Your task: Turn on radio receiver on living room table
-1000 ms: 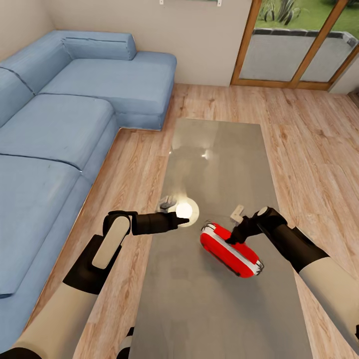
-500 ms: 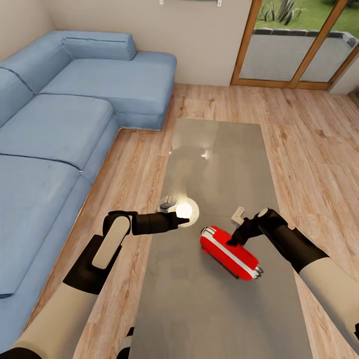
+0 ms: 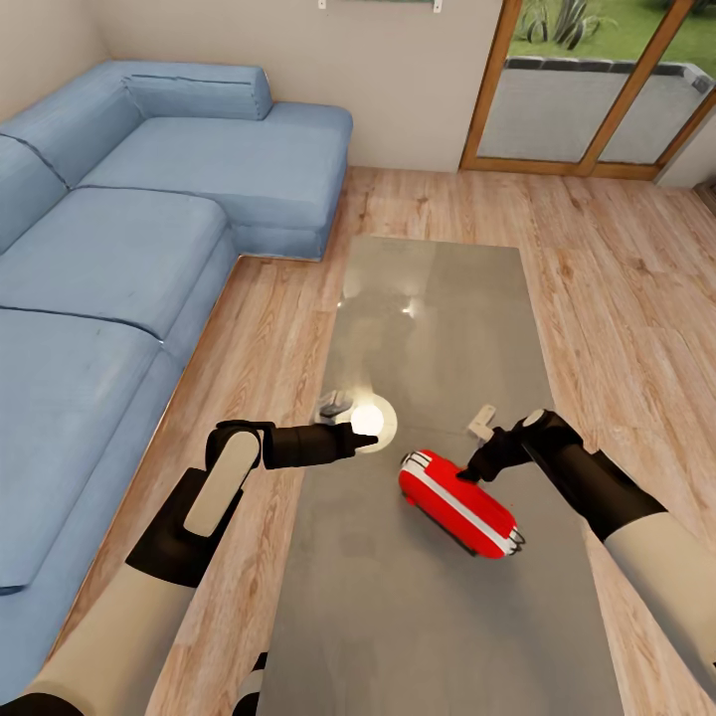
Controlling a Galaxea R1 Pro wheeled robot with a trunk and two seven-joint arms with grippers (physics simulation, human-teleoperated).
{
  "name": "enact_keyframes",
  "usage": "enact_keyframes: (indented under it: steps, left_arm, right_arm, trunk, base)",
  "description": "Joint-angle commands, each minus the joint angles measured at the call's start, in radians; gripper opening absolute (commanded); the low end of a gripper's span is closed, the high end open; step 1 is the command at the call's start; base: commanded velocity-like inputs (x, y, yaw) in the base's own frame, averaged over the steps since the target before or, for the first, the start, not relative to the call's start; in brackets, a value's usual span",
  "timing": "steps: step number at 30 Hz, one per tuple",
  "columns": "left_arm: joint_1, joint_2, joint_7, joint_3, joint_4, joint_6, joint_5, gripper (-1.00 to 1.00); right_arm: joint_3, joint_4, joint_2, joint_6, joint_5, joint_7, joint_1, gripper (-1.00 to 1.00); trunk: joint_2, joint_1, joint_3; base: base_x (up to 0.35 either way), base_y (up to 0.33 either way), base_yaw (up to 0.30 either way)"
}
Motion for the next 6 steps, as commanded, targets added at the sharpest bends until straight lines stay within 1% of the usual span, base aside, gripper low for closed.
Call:
enact_keyframes:
  steps: [1,2,3,4,5,6]
  left_arm:
    - [0.000,0.000,0.000,-0.001,-0.001,0.000,0.000,-1.00]
    - [0.000,0.000,0.000,-0.001,-0.003,0.000,0.000,-1.00]
    - [0.000,0.000,0.001,-0.002,-0.004,0.000,0.000,-1.00]
    - [0.000,0.000,0.001,-0.002,-0.005,0.000,0.000,-1.00]
    - [0.000,0.000,0.001,-0.002,-0.005,0.000,0.000,-1.00]
    - [0.000,0.000,0.001,-0.002,-0.006,0.000,0.000,-1.00]
  right_arm:
    - [-0.002,-0.022,-0.002,0.021,0.001,0.001,0.000,1.00]
    - [-0.003,-0.041,-0.004,0.045,0.002,0.002,-0.001,1.00]
    - [-0.003,-0.084,-0.013,0.092,0.004,0.003,-0.001,1.00]
    - [-0.003,-0.114,-0.022,0.118,0.005,0.004,-0.001,1.00]
    - [-0.002,-0.139,-0.033,0.137,0.005,0.005,-0.001,1.00]
    - [-0.002,-0.148,-0.037,0.144,0.006,0.005,-0.001,1.00]
  trunk:
    - [0.000,0.000,0.000]
    - [0.000,0.000,0.000]
    - [0.000,0.000,0.000]
    - [0.000,0.000,0.000]
    - [0.000,0.000,0.000]
    - [0.000,0.000,0.000]
  base:
    - [0.000,0.000,0.000]
    - [0.000,0.000,0.000]
    - [0.000,0.000,0.000]
    - [0.000,0.000,0.000]
    - [0.000,0.000,0.000]
    - [0.000,0.000,0.000]
